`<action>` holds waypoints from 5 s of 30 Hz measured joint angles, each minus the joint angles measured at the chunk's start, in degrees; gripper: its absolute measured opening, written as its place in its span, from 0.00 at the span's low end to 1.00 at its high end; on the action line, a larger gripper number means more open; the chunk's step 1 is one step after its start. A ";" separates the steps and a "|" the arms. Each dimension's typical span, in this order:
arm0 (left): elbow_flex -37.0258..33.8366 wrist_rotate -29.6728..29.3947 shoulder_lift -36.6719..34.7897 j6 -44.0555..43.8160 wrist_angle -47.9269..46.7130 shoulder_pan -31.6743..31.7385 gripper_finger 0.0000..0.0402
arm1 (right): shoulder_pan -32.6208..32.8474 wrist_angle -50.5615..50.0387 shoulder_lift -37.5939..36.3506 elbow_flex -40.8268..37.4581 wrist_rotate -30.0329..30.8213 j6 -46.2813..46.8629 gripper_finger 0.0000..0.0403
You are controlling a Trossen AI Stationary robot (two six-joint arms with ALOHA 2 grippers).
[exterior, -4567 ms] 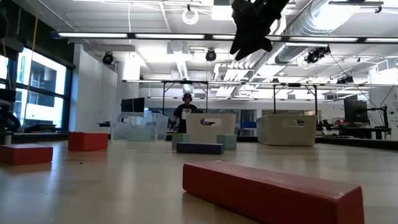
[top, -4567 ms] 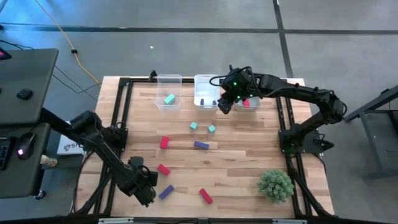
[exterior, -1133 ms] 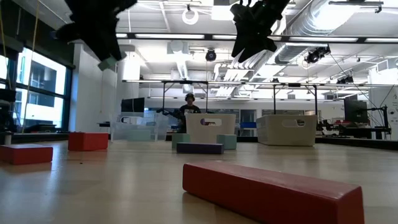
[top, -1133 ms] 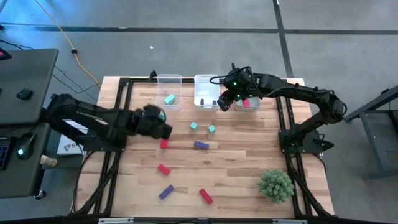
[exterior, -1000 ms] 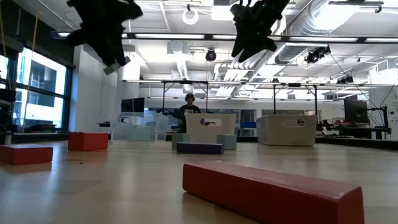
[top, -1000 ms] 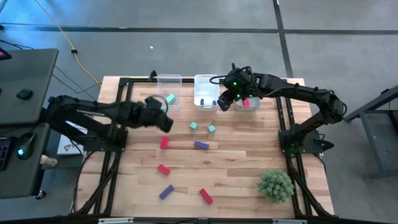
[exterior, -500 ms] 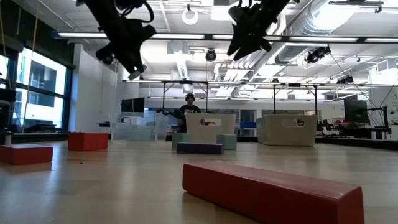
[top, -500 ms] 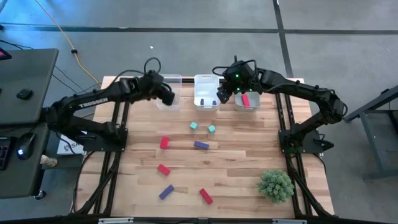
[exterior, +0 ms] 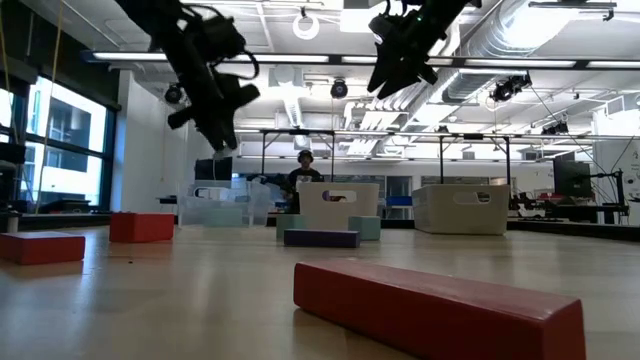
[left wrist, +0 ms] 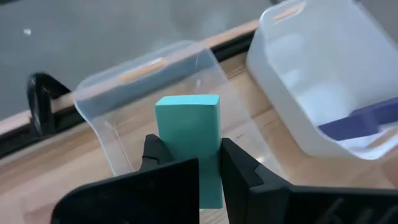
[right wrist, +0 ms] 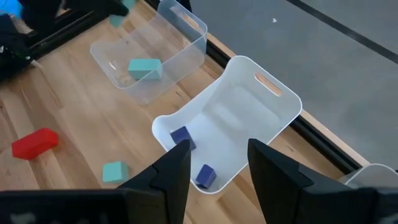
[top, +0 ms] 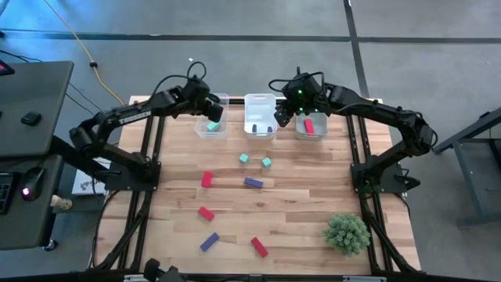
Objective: Sort & place blocks by color
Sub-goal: Put the light blue block into the transparent bin, then put the blue block into the white bin
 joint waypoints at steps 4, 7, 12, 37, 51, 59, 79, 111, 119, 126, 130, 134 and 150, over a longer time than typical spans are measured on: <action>0.00 1.43 4.25 -0.05 0.12 0.62 0.00 | 0.00 0.00 0.00 0.00 0.02 -0.76 0.37; 0.00 2.70 7.04 -0.02 0.61 0.62 0.00 | 0.02 0.00 0.00 0.00 0.00 -0.70 0.37; 0.00 4.16 10.78 -0.02 1.56 0.60 0.00 | 0.00 -0.01 0.00 0.01 0.00 -0.63 0.37; 0.00 7.81 15.94 1.97 1.53 0.60 0.19 | 0.13 -0.04 0.00 0.00 -8.18 0.96 0.37; 4.76 8.89 15.41 12.12 -6.90 1.64 0.38 | 8.77 0.56 0.02 0.00 -8.82 1.92 0.50; 11.50 8.55 15.40 18.36 -12.61 1.64 0.37 | 13.84 2.77 1.83 0.01 -8.44 1.61 0.51; 16.24 8.53 2.78 24.41 -24.84 1.56 0.38 | 22.86 7.88 15.36 0.00 -7.58 7.00 0.51; 2.49 9.01 -12.43 17.63 -25.46 -0.08 0.36 | 26.45 9.42 31.11 0.00 -8.46 2.89 0.51; 2.49 8.99 -12.41 18.40 -25.44 -0.10 0.36 | 28.43 9.70 32.79 0.00 -8.51 3.00 0.51; 2.49 8.99 -12.41 18.42 -24.92 -0.10 0.36 | 28.76 9.06 34.30 0.03 -5.15 4.40 0.51; 2.49 8.99 -12.41 18.42 -24.85 -0.10 0.36 | 28.81 9.02 35.13 0.28 -4.79 4.45 0.50; 2.49 8.99 -12.41 18.42 -24.85 -0.10 0.36 | 28.72 9.07 35.21 0.22 -4.95 4.46 0.39; 2.49 8.99 -12.36 18.42 -24.85 -0.10 0.36 | 23.65 9.08 29.87 -0.15 -10.21 2.44 0.18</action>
